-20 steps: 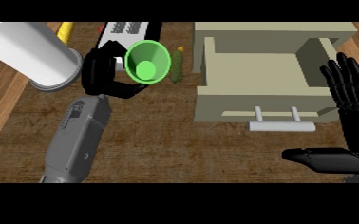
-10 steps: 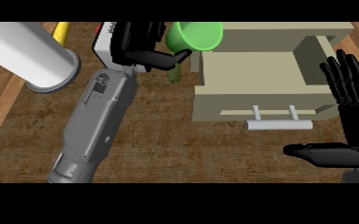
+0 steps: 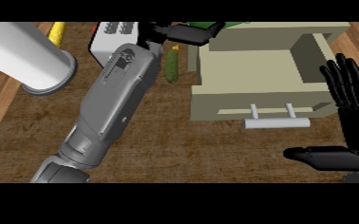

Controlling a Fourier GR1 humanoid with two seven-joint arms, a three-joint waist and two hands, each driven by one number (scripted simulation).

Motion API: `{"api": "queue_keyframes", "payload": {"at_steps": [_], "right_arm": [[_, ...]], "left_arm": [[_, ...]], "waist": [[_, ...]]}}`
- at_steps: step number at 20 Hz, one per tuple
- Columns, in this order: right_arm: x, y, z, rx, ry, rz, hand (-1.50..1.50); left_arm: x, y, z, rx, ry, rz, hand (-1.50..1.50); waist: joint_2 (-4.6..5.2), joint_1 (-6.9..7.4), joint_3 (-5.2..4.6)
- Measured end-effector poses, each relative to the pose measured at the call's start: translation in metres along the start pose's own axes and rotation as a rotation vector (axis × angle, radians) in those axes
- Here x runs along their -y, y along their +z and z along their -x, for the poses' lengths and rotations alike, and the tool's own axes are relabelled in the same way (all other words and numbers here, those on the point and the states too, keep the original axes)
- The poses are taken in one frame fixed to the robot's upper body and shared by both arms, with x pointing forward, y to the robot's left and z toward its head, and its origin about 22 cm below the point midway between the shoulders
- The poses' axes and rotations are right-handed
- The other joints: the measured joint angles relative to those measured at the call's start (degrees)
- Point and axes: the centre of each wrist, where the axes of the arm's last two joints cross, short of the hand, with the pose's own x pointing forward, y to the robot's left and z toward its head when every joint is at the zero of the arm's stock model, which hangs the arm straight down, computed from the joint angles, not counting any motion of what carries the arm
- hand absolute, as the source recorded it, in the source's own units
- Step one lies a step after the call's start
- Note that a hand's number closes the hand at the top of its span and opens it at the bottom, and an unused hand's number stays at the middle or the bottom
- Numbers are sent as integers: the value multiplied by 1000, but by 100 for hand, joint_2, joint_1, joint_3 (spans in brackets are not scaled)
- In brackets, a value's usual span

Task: Pick up the cup, place it into the drawer and close the drawer

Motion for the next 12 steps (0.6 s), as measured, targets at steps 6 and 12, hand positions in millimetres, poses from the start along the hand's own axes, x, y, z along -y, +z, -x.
{"api": "queue_keyframes", "payload": {"at_steps": [6,12], "right_arm": [[2,-4,-1,6,-6,-13,-150],[0,-9,-3,14,-10,-19,-150]], "left_arm": [[22,-11,5,-74,-15,-16,150],[32,-7,21,-130,-45,-7,150]], "waist": [[16,-80,1],[34,-157,3]]}}
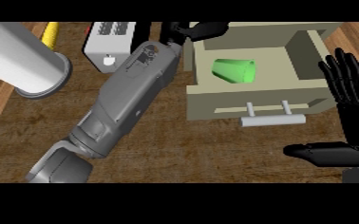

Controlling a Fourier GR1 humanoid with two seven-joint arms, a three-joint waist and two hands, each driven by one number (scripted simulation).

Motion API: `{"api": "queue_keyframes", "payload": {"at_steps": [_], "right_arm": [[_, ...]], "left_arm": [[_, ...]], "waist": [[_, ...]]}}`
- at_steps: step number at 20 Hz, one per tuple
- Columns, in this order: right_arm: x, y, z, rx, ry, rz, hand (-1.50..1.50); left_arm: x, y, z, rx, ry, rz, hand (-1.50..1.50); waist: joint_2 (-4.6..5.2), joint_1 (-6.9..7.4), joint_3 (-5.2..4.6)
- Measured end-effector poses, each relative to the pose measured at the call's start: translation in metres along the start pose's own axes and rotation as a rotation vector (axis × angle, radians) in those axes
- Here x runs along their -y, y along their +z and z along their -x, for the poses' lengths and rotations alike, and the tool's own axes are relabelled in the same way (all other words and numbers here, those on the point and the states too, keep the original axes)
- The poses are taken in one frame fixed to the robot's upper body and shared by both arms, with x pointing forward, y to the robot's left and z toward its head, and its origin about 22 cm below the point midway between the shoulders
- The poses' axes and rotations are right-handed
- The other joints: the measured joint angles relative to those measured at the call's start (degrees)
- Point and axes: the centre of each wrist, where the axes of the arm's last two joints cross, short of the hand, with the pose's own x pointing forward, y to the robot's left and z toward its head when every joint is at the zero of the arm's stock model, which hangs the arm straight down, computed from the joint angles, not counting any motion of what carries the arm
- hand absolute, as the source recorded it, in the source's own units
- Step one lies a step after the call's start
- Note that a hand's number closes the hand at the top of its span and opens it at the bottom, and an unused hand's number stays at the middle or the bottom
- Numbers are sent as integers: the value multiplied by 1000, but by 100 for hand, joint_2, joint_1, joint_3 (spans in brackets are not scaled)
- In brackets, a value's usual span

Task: Pick up the cup, place it into the drawer and close the drawer

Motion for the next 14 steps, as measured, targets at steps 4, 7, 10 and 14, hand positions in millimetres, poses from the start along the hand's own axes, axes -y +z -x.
{"api": "queue_keyframes", "payload": {"at_steps": [4,7,10,14], "right_arm": [[0,-2,0,5,0,-9,-150],[0,-7,-1,10,1,-17,-150],[-1,-8,-1,12,-3,-22,-150],[-3,-7,1,15,-8,-26,-150]], "left_arm": [[4,3,9,-34,-37,2,150],[9,4,12,-67,-93,18,150],[13,8,18,-96,-148,34,-150],[15,16,28,-138,-197,62,-150]], "waist": [[10,-33,0],[15,-62,1],[23,-94,2],[38,-159,3]]}}
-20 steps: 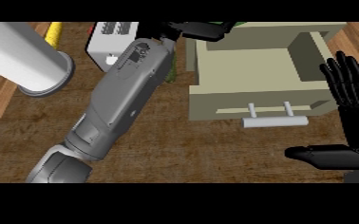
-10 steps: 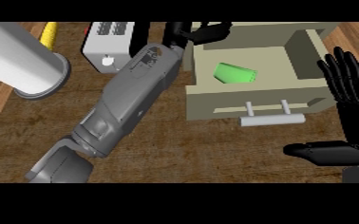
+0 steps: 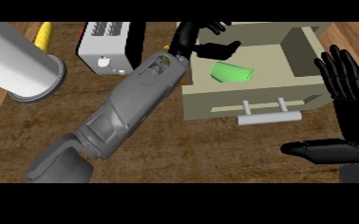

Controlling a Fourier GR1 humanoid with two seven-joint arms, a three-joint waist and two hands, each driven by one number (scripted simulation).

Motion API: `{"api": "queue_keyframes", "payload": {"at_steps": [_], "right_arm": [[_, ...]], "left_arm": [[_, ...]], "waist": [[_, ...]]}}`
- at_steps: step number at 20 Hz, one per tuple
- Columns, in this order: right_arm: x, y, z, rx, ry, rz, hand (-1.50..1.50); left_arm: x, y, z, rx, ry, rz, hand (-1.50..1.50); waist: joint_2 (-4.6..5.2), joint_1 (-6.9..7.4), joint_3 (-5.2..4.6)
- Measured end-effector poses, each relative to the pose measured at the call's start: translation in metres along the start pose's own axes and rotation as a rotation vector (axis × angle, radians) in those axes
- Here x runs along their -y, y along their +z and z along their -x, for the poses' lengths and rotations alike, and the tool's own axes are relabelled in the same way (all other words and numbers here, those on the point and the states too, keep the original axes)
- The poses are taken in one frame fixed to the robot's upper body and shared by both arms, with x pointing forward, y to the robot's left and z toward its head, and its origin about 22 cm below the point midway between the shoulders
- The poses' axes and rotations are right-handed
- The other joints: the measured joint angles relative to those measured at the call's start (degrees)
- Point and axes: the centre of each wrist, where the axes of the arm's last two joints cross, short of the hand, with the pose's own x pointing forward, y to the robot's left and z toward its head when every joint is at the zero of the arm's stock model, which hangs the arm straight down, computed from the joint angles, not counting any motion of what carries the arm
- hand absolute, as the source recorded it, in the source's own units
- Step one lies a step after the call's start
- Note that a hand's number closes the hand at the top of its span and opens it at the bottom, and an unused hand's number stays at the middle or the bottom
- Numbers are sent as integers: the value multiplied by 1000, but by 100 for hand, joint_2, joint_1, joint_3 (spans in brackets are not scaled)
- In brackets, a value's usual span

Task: Pick up the cup, place it into the drawer and close the drawer

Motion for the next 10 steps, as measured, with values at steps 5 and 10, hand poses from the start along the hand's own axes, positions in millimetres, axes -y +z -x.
{"api": "queue_keyframes", "payload": {"at_steps": [5,10], "right_arm": [[-1,-4,0,3,-5,-6,-150],[-1,-9,-2,24,-56,-20,-150]], "left_arm": [[7,4,4,-29,-89,7,-150],[11,8,6,18,-75,-29,-150]], "waist": [[9,-34,0],[24,-58,-1]]}}
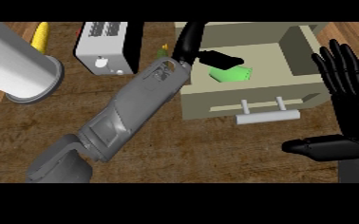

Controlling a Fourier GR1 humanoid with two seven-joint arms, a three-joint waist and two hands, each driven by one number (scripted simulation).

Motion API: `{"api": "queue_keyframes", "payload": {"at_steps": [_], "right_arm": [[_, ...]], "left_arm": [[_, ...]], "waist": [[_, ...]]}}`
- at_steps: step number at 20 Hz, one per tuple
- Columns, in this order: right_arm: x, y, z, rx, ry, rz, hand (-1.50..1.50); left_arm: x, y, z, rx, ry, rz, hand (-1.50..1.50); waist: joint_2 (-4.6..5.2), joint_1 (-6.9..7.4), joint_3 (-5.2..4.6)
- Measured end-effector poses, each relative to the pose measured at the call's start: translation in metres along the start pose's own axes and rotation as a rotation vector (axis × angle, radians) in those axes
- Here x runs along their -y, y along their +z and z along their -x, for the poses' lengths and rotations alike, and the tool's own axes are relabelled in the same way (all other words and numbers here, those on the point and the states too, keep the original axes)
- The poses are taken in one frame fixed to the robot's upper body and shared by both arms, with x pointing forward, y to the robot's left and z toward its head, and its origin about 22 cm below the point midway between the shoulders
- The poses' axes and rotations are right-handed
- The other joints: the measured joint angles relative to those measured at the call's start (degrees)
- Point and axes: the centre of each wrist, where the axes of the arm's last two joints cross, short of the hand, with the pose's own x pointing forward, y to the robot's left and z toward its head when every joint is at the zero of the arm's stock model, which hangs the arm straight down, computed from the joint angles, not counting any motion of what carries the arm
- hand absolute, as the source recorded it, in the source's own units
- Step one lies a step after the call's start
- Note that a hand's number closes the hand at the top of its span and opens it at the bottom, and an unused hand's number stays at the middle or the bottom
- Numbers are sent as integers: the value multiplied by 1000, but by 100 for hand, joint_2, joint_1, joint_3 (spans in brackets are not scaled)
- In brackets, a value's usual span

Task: Pick up the cup, place it into the drawer and close the drawer

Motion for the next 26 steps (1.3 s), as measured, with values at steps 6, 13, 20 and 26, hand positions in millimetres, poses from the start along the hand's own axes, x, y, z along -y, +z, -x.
{"api": "queue_keyframes", "payload": {"at_steps": [6,13,20,26], "right_arm": [[3,6,-6,11,-96,-76,150],[11,17,-30,-15,51,-215,150],[-1,23,-40,-68,227,-272,150],[-15,13,-24,-129,344,-254,150]], "left_arm": [[4,-4,-17,91,83,-28,-150],[-3,-13,-37,116,155,-62,-150],[-36,-11,-38,97,218,-109,-150],[-80,5,-28,85,251,-133,-150]], "waist": [[-48,132,-3],[-102,332,-7],[-138,513,-9],[-150,635,-9]]}}
